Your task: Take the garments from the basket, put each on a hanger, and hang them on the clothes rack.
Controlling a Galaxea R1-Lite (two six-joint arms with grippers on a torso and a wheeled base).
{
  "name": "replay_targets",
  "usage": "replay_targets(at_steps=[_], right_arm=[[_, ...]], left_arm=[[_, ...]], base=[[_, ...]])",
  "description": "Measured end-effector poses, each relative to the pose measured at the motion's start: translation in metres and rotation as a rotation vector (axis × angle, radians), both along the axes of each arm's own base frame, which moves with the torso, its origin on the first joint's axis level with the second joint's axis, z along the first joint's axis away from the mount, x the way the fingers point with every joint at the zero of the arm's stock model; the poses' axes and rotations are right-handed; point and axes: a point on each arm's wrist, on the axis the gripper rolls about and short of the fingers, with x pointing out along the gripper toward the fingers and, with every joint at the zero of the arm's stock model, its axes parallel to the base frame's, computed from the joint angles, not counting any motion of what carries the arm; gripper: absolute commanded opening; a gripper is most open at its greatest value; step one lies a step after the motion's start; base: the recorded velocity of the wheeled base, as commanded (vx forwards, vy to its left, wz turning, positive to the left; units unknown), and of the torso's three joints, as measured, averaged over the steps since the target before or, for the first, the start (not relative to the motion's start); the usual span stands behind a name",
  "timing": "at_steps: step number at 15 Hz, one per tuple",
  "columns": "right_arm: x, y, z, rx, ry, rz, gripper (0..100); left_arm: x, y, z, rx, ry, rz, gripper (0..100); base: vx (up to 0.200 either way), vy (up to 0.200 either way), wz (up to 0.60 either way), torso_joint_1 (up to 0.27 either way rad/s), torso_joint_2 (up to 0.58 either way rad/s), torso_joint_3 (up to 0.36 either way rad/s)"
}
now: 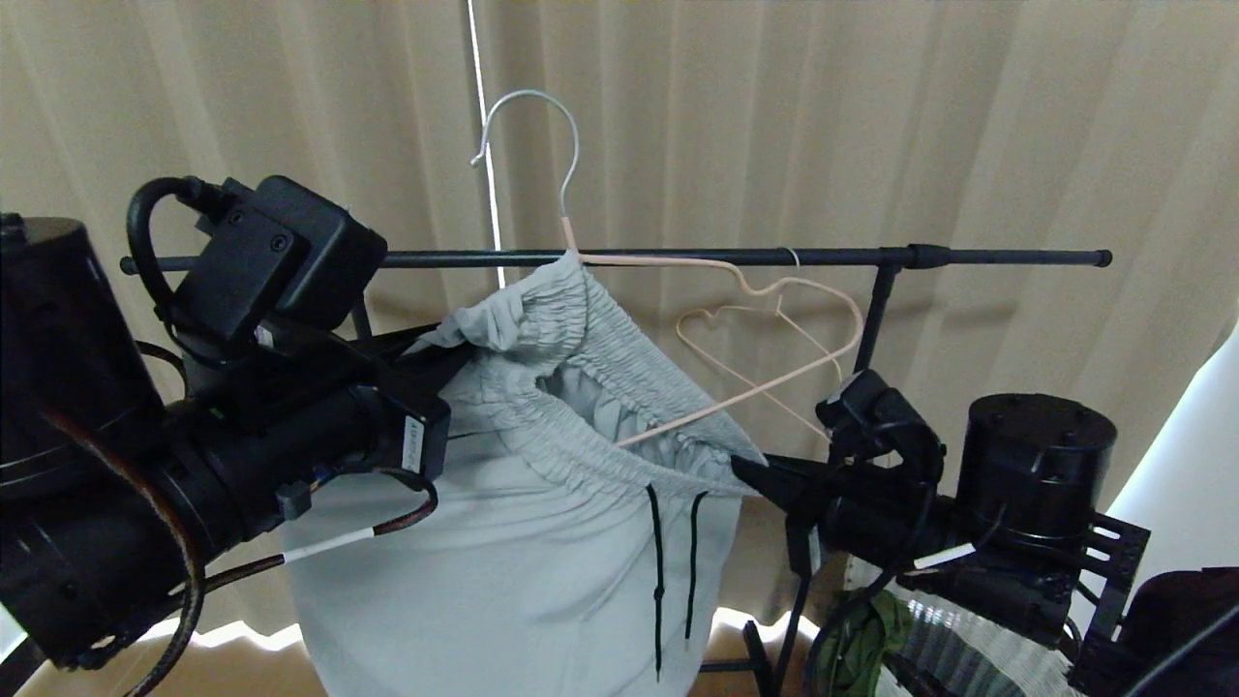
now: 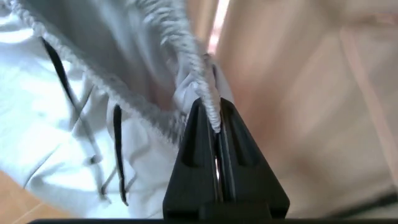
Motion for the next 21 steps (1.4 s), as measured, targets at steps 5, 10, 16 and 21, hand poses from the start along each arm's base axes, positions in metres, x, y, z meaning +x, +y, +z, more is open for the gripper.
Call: replay_targets(at_steps=[5, 10, 16, 21], right_arm=[[0.018, -0.040, 0.013, 0.023, -0.041, -0.154, 0], [0.025, -0.052, 0.023, 0.040, -0.074, -0.197, 0], [0.020, -0.049, 0.034, 0.054, -0.107, -0.178, 0], [0.012, -0.032, 0.037, 0.060, -0.115, -0.109, 0]], left_arm=[[0.003, 0.010, -0.013, 0.144, -0.014, 0.028, 0], [0.004, 0.023, -0.030, 0.289, -0.052, 0.066, 0], [0.006, 0.039, -0.049, 0.386, -0.013, 0.117, 0], [0.005, 0.042, -0.057, 0.417, 0.011, 0.121, 0]], base=[[0.000, 0.000, 0.00, 0.000, 0.00, 0.000], [0.000, 0.000, 0.00, 0.000, 0.00, 0.000], [0.000, 0.000, 0.00, 0.000, 0.00, 0.000], [0.000, 0.000, 0.00, 0.000, 0.00, 0.000]])
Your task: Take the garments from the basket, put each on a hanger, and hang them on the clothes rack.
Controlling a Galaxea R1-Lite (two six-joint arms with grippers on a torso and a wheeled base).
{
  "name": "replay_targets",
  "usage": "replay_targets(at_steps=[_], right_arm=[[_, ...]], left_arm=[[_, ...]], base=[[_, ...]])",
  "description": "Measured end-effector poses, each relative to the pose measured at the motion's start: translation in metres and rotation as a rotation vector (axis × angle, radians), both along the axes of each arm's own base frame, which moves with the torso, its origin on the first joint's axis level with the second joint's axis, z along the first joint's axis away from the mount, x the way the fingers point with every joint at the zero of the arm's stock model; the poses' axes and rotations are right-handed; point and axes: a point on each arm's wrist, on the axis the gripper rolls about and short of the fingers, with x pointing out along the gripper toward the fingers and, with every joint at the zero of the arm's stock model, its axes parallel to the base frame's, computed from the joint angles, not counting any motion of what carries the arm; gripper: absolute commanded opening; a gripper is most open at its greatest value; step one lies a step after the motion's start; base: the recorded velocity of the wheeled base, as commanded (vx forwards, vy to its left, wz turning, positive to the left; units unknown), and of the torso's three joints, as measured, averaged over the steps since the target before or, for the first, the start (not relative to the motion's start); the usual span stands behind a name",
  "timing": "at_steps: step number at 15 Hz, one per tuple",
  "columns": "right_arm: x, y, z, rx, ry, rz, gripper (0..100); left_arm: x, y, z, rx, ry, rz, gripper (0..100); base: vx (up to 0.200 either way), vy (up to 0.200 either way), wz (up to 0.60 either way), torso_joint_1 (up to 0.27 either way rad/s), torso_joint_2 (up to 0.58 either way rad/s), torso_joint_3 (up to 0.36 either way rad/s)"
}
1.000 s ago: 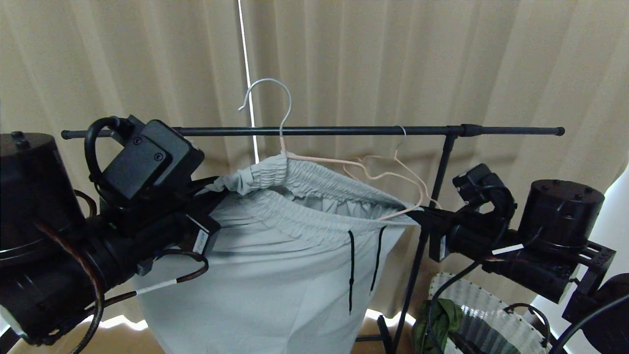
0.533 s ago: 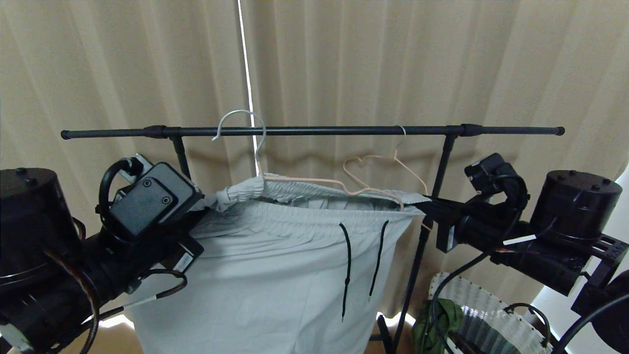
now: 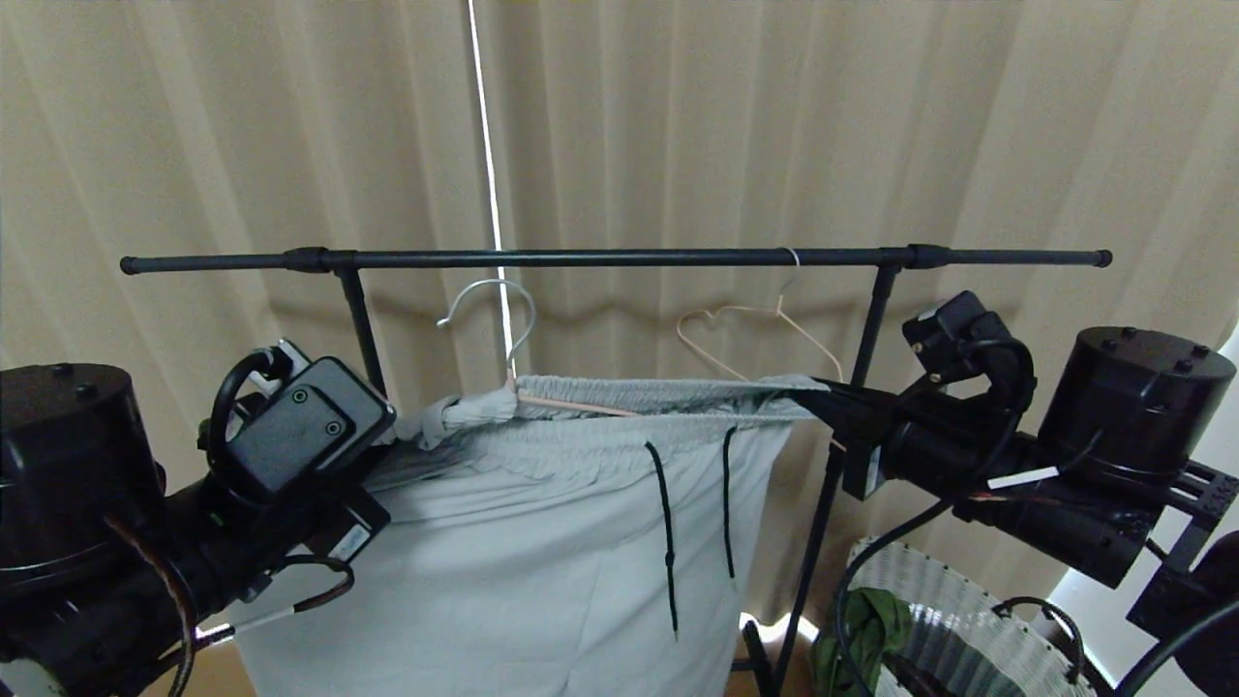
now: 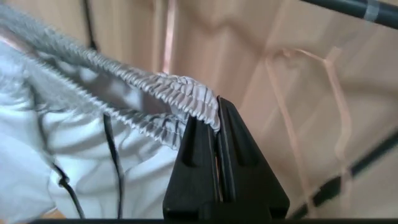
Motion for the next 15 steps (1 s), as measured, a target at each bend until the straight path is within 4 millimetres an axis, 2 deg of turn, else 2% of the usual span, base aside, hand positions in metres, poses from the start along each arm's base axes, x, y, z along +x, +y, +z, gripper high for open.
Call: replay_targets(at_steps=[5, 6, 9, 15], right_arm=[[-0.031, 0.034, -0.014, -0.026, 0.040, 0.162, 0], [-0.037, 0.042, -0.016, -0.034, 0.047, 0.197, 100], [-0.044, 0.055, -0.022, -0.062, 0.053, 0.254, 100], [-0.043, 0.058, -0.025, -0.102, 0.031, 0.265, 100]], left_arm=[[0.008, -0.003, 0.003, -0.123, 0.018, 0.046, 0], [0.010, -0.005, 0.005, -0.158, 0.022, 0.052, 0], [0.016, -0.008, 0.007, -0.228, 0.032, 0.068, 0], [0.014, -0.009, 0.002, -0.222, 0.047, 0.063, 0]], base=[[0.000, 0.000, 0.00, 0.000, 0.00, 0.000], [0.000, 0.000, 0.00, 0.000, 0.00, 0.000], [0.000, 0.000, 0.00, 0.000, 0.00, 0.000], [0.000, 0.000, 0.00, 0.000, 0.00, 0.000]])
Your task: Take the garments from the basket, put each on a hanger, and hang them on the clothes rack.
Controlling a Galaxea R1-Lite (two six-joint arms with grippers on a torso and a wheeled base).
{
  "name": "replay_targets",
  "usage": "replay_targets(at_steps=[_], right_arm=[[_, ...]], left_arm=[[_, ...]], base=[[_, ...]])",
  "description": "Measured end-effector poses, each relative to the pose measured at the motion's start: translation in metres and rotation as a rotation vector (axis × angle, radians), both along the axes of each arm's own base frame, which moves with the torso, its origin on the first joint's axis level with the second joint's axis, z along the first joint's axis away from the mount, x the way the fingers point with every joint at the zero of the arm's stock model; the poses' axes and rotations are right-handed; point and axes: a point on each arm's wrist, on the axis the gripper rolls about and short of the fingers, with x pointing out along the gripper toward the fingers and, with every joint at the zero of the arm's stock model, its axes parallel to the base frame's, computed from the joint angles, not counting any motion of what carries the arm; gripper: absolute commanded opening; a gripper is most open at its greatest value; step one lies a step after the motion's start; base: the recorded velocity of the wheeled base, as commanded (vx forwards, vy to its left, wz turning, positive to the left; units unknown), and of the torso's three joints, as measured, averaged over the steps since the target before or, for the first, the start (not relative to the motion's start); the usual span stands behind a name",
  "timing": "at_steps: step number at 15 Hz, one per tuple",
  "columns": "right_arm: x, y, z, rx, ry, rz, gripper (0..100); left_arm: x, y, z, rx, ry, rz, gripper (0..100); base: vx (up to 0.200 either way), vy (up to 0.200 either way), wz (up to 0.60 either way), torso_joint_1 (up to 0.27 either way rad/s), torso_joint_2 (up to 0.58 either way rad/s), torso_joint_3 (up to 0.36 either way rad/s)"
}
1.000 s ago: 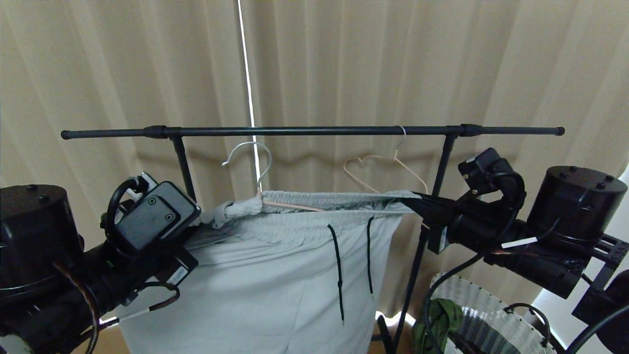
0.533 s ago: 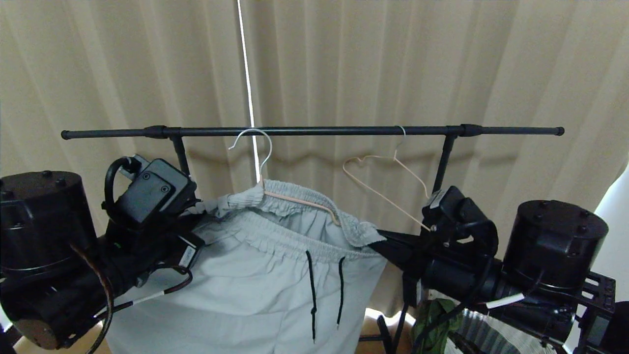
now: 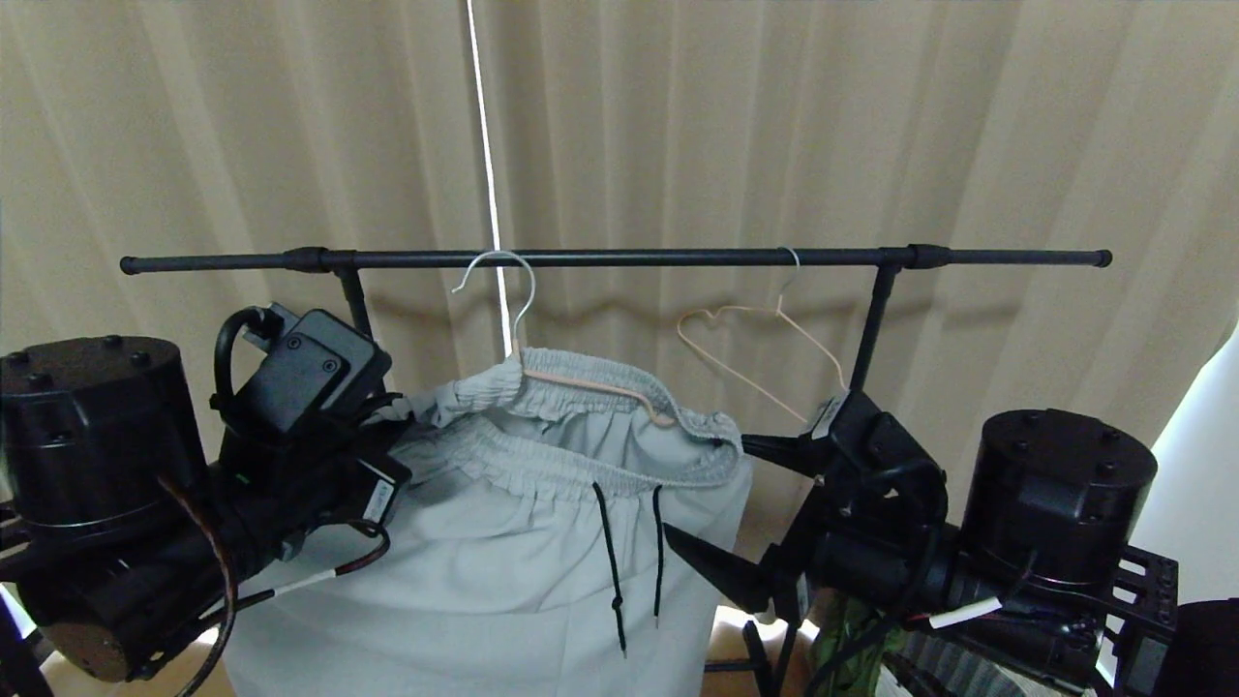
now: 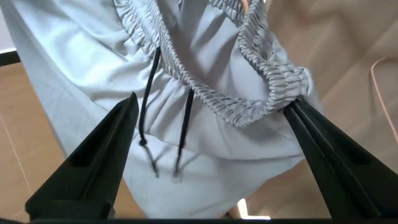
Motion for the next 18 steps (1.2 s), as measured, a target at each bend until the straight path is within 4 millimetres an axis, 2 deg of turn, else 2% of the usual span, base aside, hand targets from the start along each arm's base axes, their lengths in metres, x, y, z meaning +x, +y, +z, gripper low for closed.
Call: replay_targets(at_steps=[4, 9, 12, 15, 18], right_arm=[[0.002, -0.004, 0.005, -0.045, -0.072, -0.001, 100], [-0.014, -0.005, 0.007, -0.049, -0.078, 0.038, 100], [-0.007, 0.002, 0.015, -0.051, -0.133, 0.048, 100], [0.009, 0.013, 0.019, -0.087, -0.204, 0.047, 100], [0.026, 0.017, 0.015, -0.136, -0.244, 0.031, 100]], left_arm=[[-0.019, 0.010, -0.014, 0.020, 0.040, -0.001, 0], [-0.018, 0.009, -0.002, -0.091, 0.015, 0.024, 0], [-0.023, -0.001, -0.004, -0.111, 0.029, -0.023, 0], [-0.028, -0.009, -0.007, -0.096, 0.043, -0.071, 0], [-0.031, -0.014, -0.012, -0.080, 0.061, -0.101, 0]], base=[[0.000, 0.000, 0.00, 0.000, 0.00, 0.000], [0.000, 0.000, 0.00, 0.000, 0.00, 0.000], [0.000, 0.000, 0.00, 0.000, 0.00, 0.000], [0.000, 0.000, 0.00, 0.000, 0.00, 0.000], [0.000, 0.000, 0.00, 0.000, 0.00, 0.000]])
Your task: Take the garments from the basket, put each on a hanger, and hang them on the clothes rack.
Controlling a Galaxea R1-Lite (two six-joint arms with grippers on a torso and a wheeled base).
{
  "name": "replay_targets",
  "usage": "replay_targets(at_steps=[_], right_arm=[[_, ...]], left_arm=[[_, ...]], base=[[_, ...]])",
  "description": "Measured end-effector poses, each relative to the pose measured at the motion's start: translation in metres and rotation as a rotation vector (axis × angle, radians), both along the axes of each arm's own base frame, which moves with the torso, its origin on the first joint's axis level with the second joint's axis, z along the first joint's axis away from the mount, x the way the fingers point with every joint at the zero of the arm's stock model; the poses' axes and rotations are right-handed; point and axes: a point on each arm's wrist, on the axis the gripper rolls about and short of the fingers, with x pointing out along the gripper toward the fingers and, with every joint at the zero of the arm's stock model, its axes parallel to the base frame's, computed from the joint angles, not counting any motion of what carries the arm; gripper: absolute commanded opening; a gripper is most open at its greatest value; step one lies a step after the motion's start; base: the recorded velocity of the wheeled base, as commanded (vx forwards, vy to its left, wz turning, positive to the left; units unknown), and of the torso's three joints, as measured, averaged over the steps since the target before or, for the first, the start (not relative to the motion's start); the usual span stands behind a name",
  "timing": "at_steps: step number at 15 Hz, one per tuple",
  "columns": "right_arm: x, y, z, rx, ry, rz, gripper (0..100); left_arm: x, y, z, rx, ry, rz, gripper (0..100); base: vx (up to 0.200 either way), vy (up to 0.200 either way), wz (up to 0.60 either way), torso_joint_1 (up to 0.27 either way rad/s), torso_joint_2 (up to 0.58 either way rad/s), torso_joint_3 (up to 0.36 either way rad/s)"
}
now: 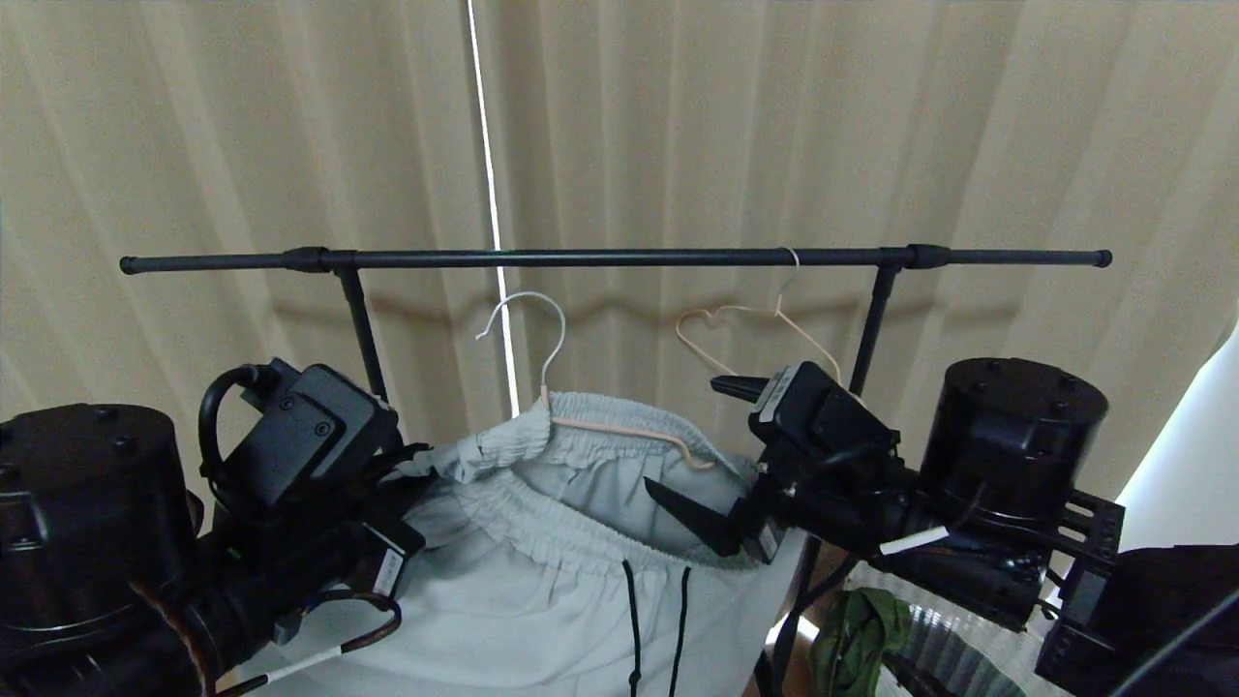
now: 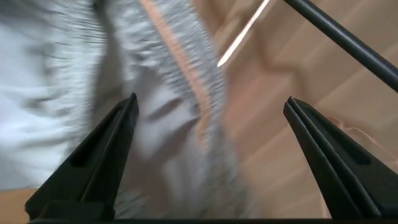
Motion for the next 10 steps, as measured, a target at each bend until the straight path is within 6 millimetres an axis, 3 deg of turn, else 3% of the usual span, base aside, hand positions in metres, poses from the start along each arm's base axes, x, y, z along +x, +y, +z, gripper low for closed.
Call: replay_targets(at_steps=[8, 9, 10], right_arm=[[0.018, 0.010, -0.005, -0.054, 0.015, -0.007, 100], [0.018, 0.010, -0.005, -0.056, 0.015, -0.007, 0], [0.018, 0.010, -0.005, -0.056, 0.015, -0.007, 0]], left_arm=[[-0.004, -0.010, -0.001, -0.014, -0.017, -0.054, 0], [-0.004, -0.010, -0.002, -0.012, -0.015, -0.054, 0], [-0.004, -0.011, -0.002, -0.011, -0.014, -0.055, 0]], base=[[0.000, 0.000, 0.00, 0.000, 0.00, 0.000], [0.000, 0.000, 0.00, 0.000, 0.00, 0.000], [0.000, 0.000, 0.00, 0.000, 0.00, 0.000]])
